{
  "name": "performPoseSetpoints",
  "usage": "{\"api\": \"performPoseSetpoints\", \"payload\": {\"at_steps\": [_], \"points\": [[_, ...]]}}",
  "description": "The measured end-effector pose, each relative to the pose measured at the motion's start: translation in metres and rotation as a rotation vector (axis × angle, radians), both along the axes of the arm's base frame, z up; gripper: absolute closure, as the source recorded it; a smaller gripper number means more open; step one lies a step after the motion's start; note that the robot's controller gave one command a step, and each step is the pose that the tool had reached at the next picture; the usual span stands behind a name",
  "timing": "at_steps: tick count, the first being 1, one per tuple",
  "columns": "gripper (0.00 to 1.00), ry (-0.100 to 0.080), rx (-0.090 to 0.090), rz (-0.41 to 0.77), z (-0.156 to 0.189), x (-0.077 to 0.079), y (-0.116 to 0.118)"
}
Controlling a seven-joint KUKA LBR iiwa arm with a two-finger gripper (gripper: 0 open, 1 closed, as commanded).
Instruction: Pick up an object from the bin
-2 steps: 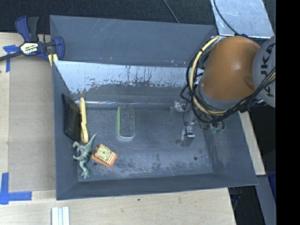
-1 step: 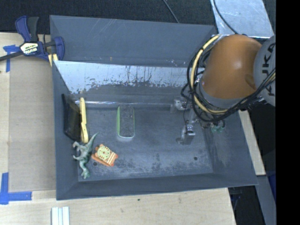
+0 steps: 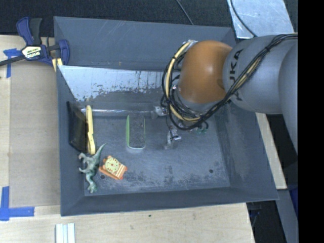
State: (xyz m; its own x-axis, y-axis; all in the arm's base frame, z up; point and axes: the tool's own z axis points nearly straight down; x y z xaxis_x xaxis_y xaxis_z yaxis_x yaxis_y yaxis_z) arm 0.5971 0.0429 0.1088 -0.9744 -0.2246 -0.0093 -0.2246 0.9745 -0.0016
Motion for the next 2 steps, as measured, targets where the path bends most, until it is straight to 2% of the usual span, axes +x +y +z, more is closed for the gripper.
{"api": "performPoseSetpoints", "payload": {"at_steps": [1,2], "points": [[0.0,0.001,-0.001,0.111,0.022,-0.01,0.018],[0.0,-0.003,0.0,0.235,-0.007,0.018,0.041]]}}
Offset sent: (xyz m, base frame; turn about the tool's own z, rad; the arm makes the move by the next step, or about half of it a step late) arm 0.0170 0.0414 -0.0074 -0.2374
